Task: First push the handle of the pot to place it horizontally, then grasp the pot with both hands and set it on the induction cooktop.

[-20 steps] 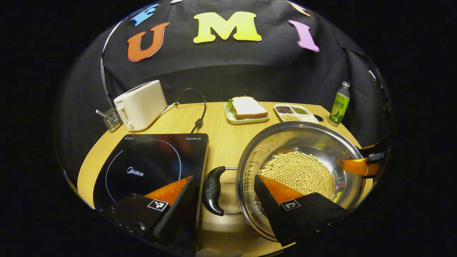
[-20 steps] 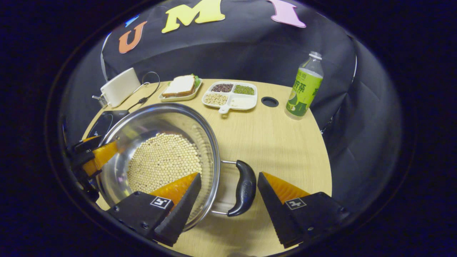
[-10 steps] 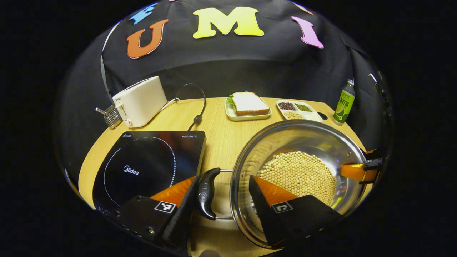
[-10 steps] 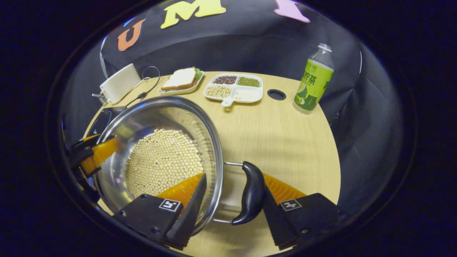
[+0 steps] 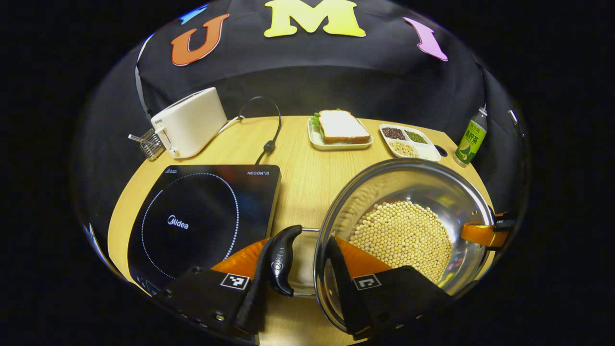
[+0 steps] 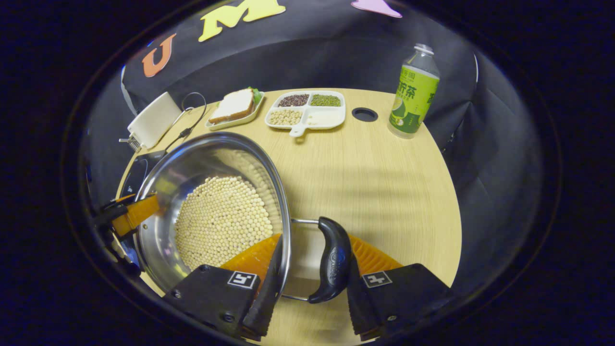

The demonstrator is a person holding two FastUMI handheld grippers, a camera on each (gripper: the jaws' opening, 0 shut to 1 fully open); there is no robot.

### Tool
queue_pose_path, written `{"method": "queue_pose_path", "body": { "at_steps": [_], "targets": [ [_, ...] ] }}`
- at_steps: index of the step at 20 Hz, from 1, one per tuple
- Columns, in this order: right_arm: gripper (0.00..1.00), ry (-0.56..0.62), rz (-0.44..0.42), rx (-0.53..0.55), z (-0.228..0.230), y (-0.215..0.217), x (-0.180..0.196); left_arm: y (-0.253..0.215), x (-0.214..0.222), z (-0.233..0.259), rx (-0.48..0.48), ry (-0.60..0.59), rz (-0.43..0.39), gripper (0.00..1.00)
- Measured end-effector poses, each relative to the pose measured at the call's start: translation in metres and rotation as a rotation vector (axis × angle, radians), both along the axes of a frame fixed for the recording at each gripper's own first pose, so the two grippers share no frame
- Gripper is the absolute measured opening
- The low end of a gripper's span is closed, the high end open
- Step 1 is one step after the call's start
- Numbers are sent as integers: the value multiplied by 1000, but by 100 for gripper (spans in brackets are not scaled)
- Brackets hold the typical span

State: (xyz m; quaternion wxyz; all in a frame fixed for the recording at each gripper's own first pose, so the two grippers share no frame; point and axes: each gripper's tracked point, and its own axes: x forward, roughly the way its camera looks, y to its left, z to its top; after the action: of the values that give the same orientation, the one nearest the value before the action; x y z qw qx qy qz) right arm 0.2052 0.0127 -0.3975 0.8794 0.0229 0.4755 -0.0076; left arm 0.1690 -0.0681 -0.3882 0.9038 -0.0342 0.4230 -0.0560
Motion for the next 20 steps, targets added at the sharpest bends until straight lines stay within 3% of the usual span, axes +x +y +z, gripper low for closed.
{"method": "queue_pose_path", "body": {
  "at_steps": [2,3,4,5,12,20],
  "targets": [
    [63,-13,-19,6,13,7,-15,6,-1,11,-12,-28,-13,63],
    [63,-26,-24,-4,23,10,-20,10,-3,18,-18,-42,-22,73],
    [63,-41,-34,-14,32,15,-24,13,-2,25,-26,-58,-35,73],
    [62,-51,-45,-22,41,22,-29,19,-2,30,-35,-69,-48,63],
    [63,-115,-81,-31,81,105,-62,96,-17,64,-46,-141,-80,63],
    [62,-128,-47,-12,76,220,-71,210,-36,59,-33,-140,-39,63]
  ]
}}
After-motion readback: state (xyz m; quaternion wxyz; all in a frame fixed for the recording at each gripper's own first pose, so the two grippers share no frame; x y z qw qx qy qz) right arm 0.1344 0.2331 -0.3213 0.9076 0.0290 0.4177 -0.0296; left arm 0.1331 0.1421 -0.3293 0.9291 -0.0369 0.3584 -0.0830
